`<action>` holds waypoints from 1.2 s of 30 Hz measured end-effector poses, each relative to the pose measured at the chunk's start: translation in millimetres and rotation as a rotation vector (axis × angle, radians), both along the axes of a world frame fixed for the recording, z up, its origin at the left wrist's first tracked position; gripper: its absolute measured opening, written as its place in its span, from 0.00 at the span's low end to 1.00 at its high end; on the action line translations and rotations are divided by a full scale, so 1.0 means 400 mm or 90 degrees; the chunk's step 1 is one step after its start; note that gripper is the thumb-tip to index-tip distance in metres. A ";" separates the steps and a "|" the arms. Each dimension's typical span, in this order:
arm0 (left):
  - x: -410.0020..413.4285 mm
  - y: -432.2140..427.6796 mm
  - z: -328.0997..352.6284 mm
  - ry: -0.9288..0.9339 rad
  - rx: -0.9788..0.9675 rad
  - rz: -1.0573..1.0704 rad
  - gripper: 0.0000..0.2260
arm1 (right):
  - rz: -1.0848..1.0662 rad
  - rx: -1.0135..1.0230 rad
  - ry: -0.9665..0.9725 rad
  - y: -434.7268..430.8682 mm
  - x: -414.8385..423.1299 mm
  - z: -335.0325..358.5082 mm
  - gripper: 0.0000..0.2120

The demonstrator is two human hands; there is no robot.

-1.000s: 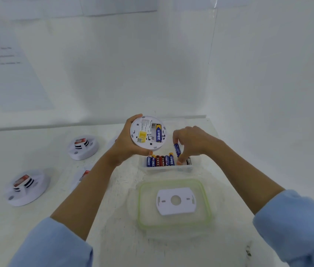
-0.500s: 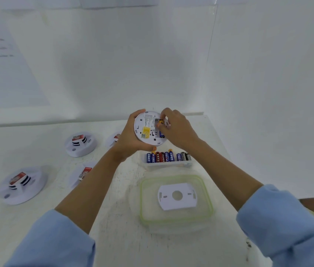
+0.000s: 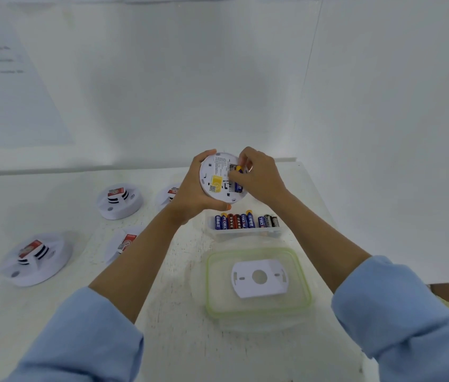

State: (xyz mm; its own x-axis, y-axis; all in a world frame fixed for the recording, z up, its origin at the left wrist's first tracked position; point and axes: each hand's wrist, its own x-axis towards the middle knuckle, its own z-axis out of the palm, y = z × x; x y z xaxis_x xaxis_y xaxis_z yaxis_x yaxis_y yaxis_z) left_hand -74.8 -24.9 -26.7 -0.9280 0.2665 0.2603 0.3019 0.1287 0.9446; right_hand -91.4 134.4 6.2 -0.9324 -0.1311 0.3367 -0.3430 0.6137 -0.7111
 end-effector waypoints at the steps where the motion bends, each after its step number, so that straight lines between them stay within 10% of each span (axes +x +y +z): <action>1: -0.002 0.000 -0.001 -0.001 0.000 0.000 0.47 | -0.002 -0.013 0.010 0.002 -0.001 -0.001 0.11; 12: -0.018 -0.005 0.006 0.007 0.011 0.009 0.47 | -0.040 -0.145 0.065 0.030 0.010 0.054 0.07; 20: -0.025 -0.027 0.001 0.015 0.007 0.027 0.46 | 0.017 0.412 -0.314 0.073 0.028 0.024 0.13; 26: -0.041 -0.033 0.000 0.009 0.028 0.015 0.46 | -0.029 0.424 -0.156 0.088 -0.079 0.052 0.15; 36: -0.059 -0.033 -0.010 -0.007 0.015 0.024 0.45 | 0.211 0.670 -0.273 0.054 -0.235 -0.004 0.18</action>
State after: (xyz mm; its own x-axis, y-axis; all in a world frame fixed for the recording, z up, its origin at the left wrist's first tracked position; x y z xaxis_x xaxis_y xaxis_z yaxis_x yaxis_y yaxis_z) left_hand -98.3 -38.3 -30.6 -0.9402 0.2255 0.2555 0.2866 0.1180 0.9507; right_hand -185.5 156.0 4.5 -0.8113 -0.4139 -0.4129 -0.4522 0.8919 -0.0054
